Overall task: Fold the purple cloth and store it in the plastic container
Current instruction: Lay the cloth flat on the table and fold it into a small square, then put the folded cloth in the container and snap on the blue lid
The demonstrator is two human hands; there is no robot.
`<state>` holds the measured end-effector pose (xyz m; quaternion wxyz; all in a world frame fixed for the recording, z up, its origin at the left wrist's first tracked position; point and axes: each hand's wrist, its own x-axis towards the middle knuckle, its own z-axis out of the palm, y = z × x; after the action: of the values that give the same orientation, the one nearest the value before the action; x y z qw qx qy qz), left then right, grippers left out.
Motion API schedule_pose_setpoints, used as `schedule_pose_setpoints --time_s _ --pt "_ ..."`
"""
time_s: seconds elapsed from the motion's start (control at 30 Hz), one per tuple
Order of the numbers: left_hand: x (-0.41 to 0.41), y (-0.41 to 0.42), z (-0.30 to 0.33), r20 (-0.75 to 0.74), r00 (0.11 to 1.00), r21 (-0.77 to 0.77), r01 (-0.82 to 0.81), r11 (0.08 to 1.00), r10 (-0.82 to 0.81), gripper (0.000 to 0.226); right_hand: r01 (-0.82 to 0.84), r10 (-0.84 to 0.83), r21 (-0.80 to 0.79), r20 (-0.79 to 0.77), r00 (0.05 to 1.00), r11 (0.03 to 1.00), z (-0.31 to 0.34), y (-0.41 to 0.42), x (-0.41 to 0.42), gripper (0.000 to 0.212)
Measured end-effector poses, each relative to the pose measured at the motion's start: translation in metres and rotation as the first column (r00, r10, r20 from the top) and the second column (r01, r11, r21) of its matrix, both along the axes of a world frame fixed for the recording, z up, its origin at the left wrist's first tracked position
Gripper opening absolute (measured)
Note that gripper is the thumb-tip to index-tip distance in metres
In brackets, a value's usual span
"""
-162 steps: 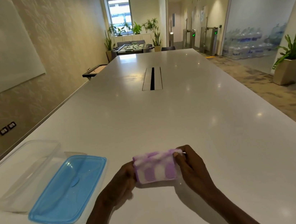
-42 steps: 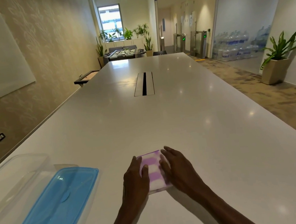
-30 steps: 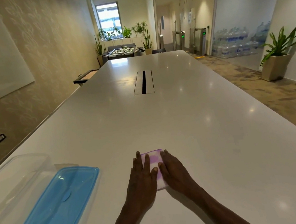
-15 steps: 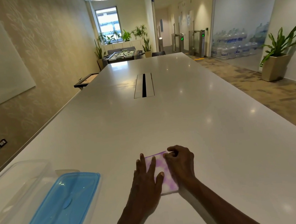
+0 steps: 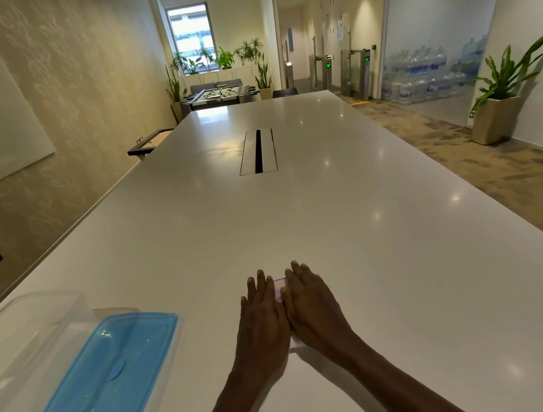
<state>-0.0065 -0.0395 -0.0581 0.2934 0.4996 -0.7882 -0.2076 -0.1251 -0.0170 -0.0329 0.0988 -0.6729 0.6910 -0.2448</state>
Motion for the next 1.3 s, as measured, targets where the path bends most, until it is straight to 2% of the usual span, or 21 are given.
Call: schedule_pose_setpoints --time_s 0.07,0.17,0.33,0.47,0.53,0.57,0.63,0.67,0.73,0.8,0.93,1.07,1.1,1.3 --pt "0.003 0.004 -0.004 0.07 0.997 0.02 0.018 1.0 -0.019 0.053 0.015 -0.017 0.107 0.021 1.0 0.994 -0.008 0.002 -0.002 0.057" --pt "0.009 0.004 -0.01 0.319 0.947 -0.057 0.054 0.997 -0.033 0.056 0.059 -0.055 0.163 -0.029 0.998 0.985 -0.023 0.005 -0.004 0.062" --pt "0.011 -0.001 -0.01 0.378 0.924 -0.065 0.092 0.994 -0.061 0.056 0.113 -0.099 0.15 -0.093 0.991 0.982 -0.032 0.004 -0.002 0.064" --pt "0.011 0.001 -0.009 0.289 0.954 -0.011 0.087 0.996 -0.08 0.056 0.092 -0.084 0.228 -0.047 0.995 0.969 -0.022 0.003 -0.002 0.063" --pt "0.01 0.002 -0.002 0.137 0.987 0.057 0.081 0.995 -0.088 0.055 0.053 -0.071 0.275 0.054 0.996 0.96 -0.014 0.002 -0.006 0.061" --pt "0.009 0.001 0.003 0.031 0.997 0.096 0.063 0.993 -0.066 0.055 0.049 -0.094 0.259 0.165 0.982 0.965 -0.009 -0.001 -0.012 0.059" --pt "0.014 -0.001 0.015 -0.127 0.991 0.165 -0.022 0.986 0.043 0.055 0.145 -0.215 0.189 0.433 0.875 0.971 0.001 -0.002 -0.025 0.049" --pt "0.017 -0.004 0.021 -0.185 0.975 0.195 -0.087 0.977 0.124 0.054 0.231 -0.283 0.165 0.511 0.812 0.959 0.006 -0.002 -0.033 0.042" --pt "0.027 -0.009 0.032 -0.284 0.913 0.281 -0.213 0.936 0.293 0.05 0.371 -0.386 0.153 0.59 0.71 0.916 0.013 -0.001 -0.05 0.031" --pt "0.035 -0.015 0.04 -0.318 0.86 0.371 -0.274 0.887 0.398 0.047 0.459 -0.452 0.175 0.654 0.607 0.871 0.016 0.001 -0.062 0.035" --pt "0.046 -0.02 0.038 -0.346 0.807 0.522 -0.258 0.813 0.479 0.037 0.53 -0.525 0.241 0.697 0.488 0.813 0.012 0.011 -0.071 0.031" --pt "0.048 -0.018 0.037 -0.438 0.766 0.662 -0.079 0.745 0.471 0.019 0.515 -0.542 0.279 0.69 0.479 0.81 0.006 0.021 -0.064 0.033" --pt "0.048 -0.018 0.038 -0.445 0.761 0.678 -0.057 0.733 0.471 0.022 0.511 -0.543 0.28 0.683 0.489 0.812 0.005 0.022 -0.061 0.034" --pt "0.043 -0.012 0.041 -0.527 0.692 0.728 0.067 0.682 0.494 0.013 0.416 -0.475 0.256 0.646 0.598 0.873 0.013 0.022 -0.037 0.03"
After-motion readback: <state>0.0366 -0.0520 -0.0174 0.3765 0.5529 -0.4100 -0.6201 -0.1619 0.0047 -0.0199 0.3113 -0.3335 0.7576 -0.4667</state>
